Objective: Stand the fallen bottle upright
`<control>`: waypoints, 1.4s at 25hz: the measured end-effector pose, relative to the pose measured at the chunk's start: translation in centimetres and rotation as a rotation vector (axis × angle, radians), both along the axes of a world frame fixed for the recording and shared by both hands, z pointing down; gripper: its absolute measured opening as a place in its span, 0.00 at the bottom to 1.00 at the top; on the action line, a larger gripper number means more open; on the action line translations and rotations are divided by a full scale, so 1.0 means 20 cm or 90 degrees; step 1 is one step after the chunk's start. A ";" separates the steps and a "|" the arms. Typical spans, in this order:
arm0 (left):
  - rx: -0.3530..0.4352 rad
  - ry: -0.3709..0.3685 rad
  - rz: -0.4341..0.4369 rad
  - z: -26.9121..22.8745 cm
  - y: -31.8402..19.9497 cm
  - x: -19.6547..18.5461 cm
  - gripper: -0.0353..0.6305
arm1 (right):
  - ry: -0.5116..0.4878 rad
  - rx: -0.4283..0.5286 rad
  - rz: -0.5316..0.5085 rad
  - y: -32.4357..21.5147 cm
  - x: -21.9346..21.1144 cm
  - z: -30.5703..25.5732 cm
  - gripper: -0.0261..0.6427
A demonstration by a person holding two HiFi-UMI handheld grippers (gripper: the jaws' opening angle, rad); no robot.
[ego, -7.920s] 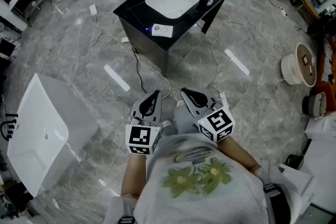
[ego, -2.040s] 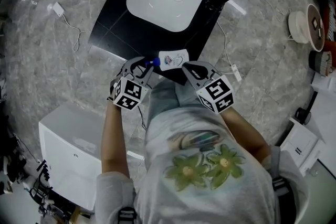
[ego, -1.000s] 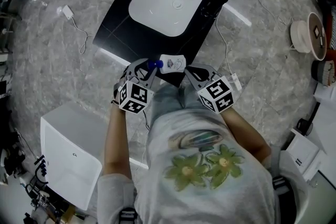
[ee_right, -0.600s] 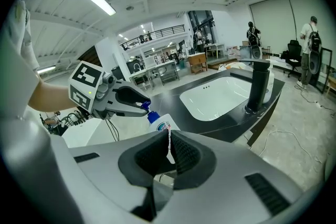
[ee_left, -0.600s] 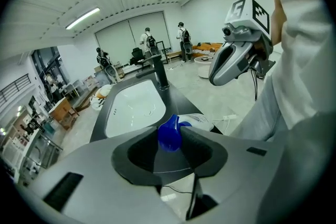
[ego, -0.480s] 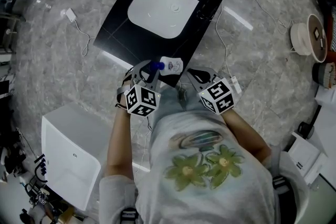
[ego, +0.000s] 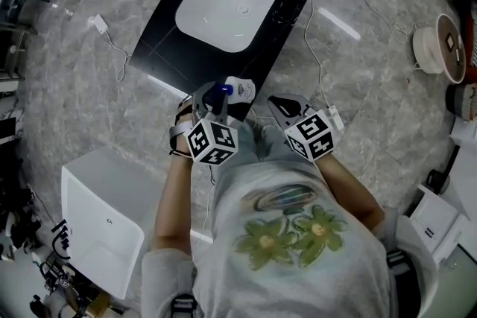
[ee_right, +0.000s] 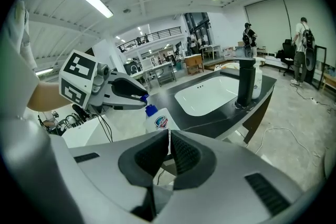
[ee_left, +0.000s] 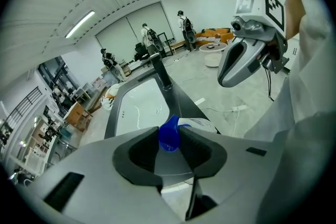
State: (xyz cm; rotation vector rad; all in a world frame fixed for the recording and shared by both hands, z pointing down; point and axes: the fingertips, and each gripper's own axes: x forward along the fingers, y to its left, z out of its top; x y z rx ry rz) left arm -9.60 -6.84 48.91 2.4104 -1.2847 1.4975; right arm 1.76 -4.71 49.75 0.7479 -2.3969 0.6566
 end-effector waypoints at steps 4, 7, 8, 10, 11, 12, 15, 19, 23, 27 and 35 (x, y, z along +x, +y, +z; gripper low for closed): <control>0.011 -0.024 0.011 -0.02 -0.01 0.07 0.25 | -0.002 -0.003 0.008 0.02 0.05 0.02 0.11; 0.016 -0.046 0.011 -0.03 -0.02 0.12 0.25 | -0.001 -0.007 0.013 0.03 0.08 0.05 0.10; 0.017 -0.053 0.009 -0.03 -0.02 0.13 0.25 | -0.001 -0.008 0.015 0.03 0.09 0.05 0.10; 0.019 -0.066 0.007 -0.03 -0.02 0.15 0.25 | -0.002 -0.010 0.016 0.04 0.11 0.06 0.11; 0.020 -0.070 0.007 -0.04 -0.01 0.16 0.25 | -0.003 -0.011 0.016 0.05 0.11 0.06 0.10; 0.020 -0.072 0.007 -0.04 -0.01 0.18 0.25 | -0.003 -0.010 0.016 0.06 0.12 0.06 0.10; 0.023 -0.078 0.001 -0.04 0.01 0.20 0.25 | -0.006 -0.009 0.017 0.07 0.13 0.05 0.11; 0.031 -0.096 -0.010 -0.05 0.02 0.24 0.25 | -0.011 -0.005 0.022 0.07 0.14 0.05 0.10; 0.044 -0.131 -0.008 -0.05 0.03 0.28 0.25 | -0.011 -0.002 0.028 0.09 0.18 0.04 0.11; 0.053 -0.131 -0.010 -0.05 0.03 0.33 0.25 | -0.011 0.000 0.034 0.11 0.23 0.05 0.10; 0.060 -0.147 -0.013 -0.06 0.04 0.40 0.25 | -0.012 0.007 0.048 0.15 0.31 0.03 0.10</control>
